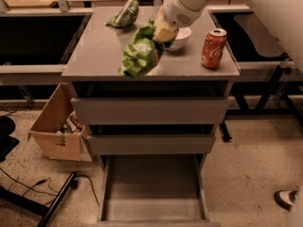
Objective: Pick green rice chip bag from bottom drawer and place on counter
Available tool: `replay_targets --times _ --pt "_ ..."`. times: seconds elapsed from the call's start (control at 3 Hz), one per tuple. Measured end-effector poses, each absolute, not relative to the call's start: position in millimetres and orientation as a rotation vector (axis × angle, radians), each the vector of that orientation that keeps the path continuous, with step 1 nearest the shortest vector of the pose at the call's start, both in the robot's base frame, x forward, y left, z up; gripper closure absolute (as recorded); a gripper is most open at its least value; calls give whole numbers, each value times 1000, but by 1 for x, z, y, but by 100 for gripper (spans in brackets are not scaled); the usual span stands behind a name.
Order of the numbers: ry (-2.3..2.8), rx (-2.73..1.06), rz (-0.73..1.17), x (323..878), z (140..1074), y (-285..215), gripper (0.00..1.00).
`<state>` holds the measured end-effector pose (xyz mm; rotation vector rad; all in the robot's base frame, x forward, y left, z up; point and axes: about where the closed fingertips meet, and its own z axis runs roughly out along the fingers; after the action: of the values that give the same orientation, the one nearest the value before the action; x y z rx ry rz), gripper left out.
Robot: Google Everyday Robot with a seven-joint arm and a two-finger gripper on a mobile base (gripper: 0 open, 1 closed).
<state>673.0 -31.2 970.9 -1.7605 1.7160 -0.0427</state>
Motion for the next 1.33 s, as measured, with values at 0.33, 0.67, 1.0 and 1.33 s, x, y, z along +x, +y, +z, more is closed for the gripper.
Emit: replay_targets --times 0.33,0.67,1.0,1.33 --pt "1620 -1665 -10 727 992 10 100" --pt "1554 -1611 23 767 992 48 100" --pt "1560 -1520 82 807 959 69 100" --pt "1562 -1504 88 816 949 72 84"
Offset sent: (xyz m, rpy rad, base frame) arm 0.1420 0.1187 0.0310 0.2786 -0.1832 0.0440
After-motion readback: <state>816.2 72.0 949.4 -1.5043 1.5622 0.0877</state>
